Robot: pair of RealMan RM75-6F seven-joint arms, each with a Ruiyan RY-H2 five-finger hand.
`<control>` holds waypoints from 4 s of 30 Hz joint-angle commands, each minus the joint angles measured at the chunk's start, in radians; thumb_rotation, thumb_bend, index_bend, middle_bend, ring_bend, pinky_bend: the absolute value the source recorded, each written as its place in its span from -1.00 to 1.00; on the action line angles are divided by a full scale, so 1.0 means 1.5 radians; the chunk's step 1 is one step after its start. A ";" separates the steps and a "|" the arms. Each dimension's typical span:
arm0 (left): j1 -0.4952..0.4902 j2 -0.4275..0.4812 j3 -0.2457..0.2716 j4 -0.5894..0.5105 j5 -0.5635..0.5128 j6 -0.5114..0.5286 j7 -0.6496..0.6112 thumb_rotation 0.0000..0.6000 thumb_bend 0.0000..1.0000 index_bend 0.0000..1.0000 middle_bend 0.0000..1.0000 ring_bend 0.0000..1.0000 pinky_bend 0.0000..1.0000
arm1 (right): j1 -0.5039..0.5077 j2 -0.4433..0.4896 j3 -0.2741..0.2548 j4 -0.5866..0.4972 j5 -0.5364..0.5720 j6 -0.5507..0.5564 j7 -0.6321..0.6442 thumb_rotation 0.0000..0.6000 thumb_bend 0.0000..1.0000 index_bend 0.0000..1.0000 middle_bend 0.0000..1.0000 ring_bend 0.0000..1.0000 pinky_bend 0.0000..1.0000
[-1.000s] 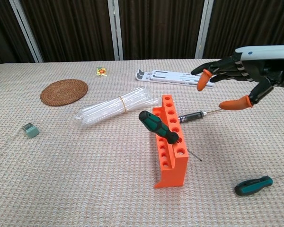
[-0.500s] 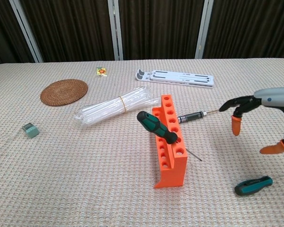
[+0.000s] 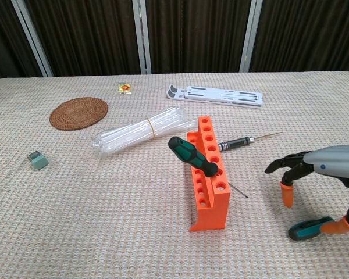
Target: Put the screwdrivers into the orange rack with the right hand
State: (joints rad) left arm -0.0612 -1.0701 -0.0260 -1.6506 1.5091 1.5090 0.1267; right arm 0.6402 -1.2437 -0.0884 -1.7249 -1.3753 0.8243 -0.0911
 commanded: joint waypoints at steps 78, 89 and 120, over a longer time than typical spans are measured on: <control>0.004 0.004 0.005 0.000 0.008 0.002 -0.009 1.00 -0.60 -1.00 -1.00 -1.00 -1.00 | -0.008 0.069 0.211 -0.064 -0.016 -0.012 0.717 1.00 -0.30 0.24 -0.59 -1.00 -1.00; 0.004 0.008 0.008 -0.012 0.012 0.002 0.002 1.00 -0.60 -1.00 -1.00 -1.00 -1.00 | 0.012 0.069 0.244 -0.043 -0.057 -0.009 0.956 1.00 -0.30 0.26 -0.57 -1.00 -1.00; 0.008 0.007 0.010 -0.003 0.007 0.001 -0.005 1.00 -0.60 -1.00 -1.00 -1.00 -1.00 | 0.045 -0.029 0.220 0.016 -0.003 -0.011 0.880 1.00 -0.30 0.27 -0.57 -1.00 -1.00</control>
State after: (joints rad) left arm -0.0493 -1.0590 -0.0115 -1.6554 1.5199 1.5100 0.1186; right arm 0.7064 -1.2836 0.2407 -1.7028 -1.3824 0.8090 1.2341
